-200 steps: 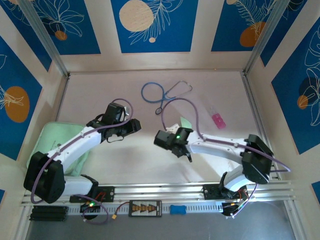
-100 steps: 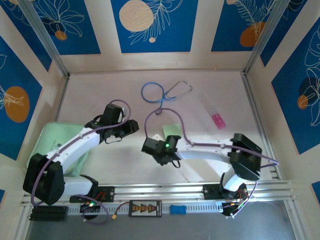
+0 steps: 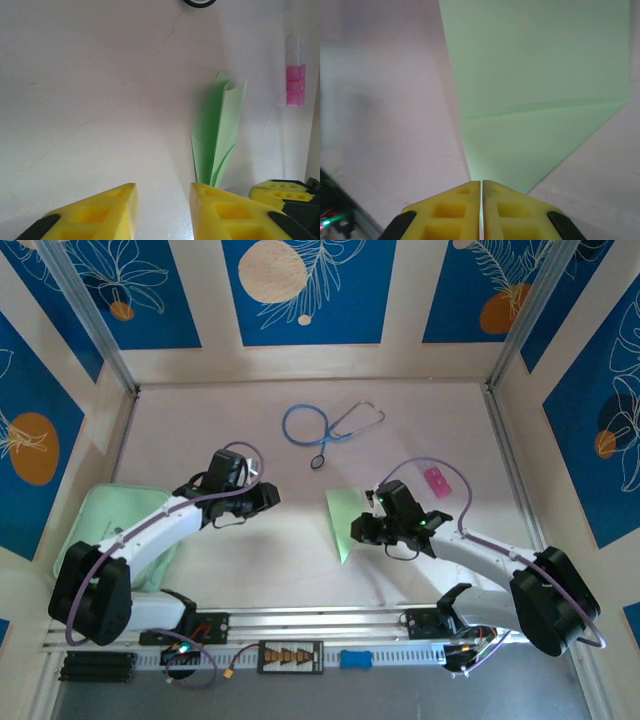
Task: Fold a paper plane with a square sheet of paper (pick it up from the middle)
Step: Turn over the square sheet of paper at the center of the table, then move the paper to the center of the table.
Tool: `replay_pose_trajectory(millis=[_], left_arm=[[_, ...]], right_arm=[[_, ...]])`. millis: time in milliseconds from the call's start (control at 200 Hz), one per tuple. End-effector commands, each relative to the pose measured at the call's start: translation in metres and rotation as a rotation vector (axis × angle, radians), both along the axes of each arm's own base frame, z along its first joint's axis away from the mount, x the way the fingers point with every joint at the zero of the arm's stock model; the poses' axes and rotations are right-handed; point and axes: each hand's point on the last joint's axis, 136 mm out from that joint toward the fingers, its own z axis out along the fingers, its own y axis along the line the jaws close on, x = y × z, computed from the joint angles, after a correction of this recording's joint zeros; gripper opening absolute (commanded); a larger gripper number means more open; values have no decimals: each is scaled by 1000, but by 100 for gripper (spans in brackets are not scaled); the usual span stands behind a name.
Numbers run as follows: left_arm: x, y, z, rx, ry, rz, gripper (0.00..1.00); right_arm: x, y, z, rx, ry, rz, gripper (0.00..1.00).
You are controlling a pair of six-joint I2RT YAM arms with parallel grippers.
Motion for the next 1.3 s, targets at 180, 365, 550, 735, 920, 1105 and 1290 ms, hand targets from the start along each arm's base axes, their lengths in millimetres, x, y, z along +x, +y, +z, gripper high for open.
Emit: replay_pose_trajectory(millis=[180, 365, 550, 735, 920, 1105, 1290], left_arm=[[-1, -8, -7, -54, 32, -19, 31], [-3, -9, -11, -56, 41, -24, 31], [-3, -10, -12, -58, 46, -26, 31], [-2, -10, -14, -59, 51, -25, 31], [-1, -12, -13, -65, 50, -30, 31], [0, -23, -10, -106, 45, -67, 30], [-2, -55, -8, -160, 57, -165, 25]], right_arm=[[1, 30, -3, 216, 94, 29, 11], [3, 38, -15, 234, 135, 40, 11], [1, 40, -31, 237, 175, 34, 11], [-1, 43, -42, 241, 198, 34, 11], [-5, 45, -51, 224, 217, 26, 12], [-13, 41, -67, 175, 267, -30, 12], [-21, 40, -75, 151, 288, -73, 12]])
